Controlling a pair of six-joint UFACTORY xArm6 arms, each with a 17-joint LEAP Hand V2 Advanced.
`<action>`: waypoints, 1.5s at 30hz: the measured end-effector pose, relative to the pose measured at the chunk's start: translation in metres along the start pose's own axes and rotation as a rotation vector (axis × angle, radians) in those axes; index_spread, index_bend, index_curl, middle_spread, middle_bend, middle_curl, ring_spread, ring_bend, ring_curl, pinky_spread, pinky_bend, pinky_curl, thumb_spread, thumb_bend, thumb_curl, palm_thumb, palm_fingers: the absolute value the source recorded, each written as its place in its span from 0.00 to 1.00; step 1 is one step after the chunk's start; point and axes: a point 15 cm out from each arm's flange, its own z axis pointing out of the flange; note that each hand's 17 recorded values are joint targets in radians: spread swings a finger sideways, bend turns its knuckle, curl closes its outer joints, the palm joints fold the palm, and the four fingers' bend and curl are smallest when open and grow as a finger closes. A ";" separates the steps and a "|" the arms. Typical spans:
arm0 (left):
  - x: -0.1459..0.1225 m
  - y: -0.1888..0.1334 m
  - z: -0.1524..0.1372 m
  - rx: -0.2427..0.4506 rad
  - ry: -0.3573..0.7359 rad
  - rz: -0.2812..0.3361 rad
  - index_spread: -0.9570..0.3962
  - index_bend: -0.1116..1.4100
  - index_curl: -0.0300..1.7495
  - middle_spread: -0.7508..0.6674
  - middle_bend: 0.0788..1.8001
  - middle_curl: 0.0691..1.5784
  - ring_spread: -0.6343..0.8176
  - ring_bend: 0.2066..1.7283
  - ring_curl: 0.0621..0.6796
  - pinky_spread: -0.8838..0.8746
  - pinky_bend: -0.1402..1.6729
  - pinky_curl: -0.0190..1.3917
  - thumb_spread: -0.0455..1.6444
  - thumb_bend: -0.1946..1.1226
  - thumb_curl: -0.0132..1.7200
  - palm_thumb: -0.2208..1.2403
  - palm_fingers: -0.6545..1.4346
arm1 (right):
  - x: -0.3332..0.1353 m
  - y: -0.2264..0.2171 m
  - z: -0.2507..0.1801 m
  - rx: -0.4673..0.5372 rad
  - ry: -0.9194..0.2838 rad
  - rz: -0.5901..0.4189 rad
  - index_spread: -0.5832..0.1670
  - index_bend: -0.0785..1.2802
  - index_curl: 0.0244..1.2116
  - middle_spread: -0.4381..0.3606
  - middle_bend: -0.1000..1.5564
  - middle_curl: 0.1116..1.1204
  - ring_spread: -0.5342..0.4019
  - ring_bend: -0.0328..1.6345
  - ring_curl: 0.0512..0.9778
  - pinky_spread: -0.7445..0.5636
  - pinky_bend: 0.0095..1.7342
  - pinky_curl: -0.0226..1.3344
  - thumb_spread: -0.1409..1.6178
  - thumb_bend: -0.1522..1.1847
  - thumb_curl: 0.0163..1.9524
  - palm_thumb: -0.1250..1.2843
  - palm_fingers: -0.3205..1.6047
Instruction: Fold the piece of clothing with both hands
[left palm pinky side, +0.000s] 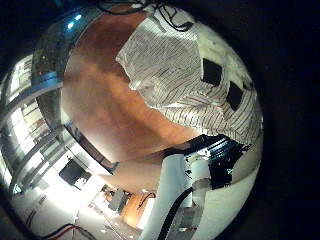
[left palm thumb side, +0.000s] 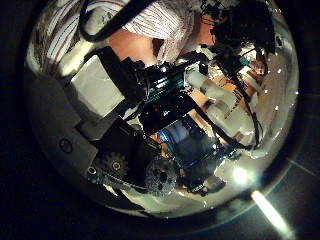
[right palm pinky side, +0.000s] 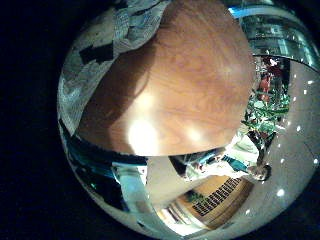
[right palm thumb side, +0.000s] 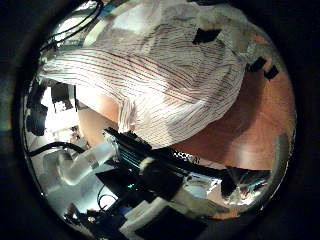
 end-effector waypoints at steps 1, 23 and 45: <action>0.000 0.000 0.001 -0.003 0.000 0.001 0.26 0.20 0.78 0.11 0.46 0.61 0.07 0.52 0.74 0.06 0.29 0.60 0.75 0.14 0.31 0.68 0.72 | 0.002 0.001 -0.003 0.004 -0.018 0.016 0.28 0.42 0.51 0.22 0.49 0.53 0.42 0.62 0.47 0.60 0.53 0.37 0.74 0.06 0.17 0.36 0.27; 0.017 -0.001 -0.003 0.015 0.018 -0.032 0.27 0.20 0.78 0.11 0.45 0.61 0.06 0.52 0.75 0.06 0.28 0.61 0.75 0.14 0.31 0.68 0.72 | 0.011 0.017 -0.027 0.007 -0.093 -0.014 0.38 0.34 0.40 0.59 0.37 0.35 0.79 0.43 0.26 0.98 0.37 0.22 0.63 0.07 0.11 0.05 0.29; 0.028 -0.005 -0.002 0.008 0.009 -0.040 0.27 0.20 0.78 0.11 0.44 0.61 0.06 0.52 0.74 0.04 0.27 0.61 0.75 0.14 0.30 0.68 0.72 | 0.016 0.025 -0.043 -0.026 -0.101 -0.028 0.38 0.27 0.36 0.60 0.30 0.28 0.79 0.36 0.18 0.99 0.30 0.17 0.66 0.08 0.09 0.06 0.35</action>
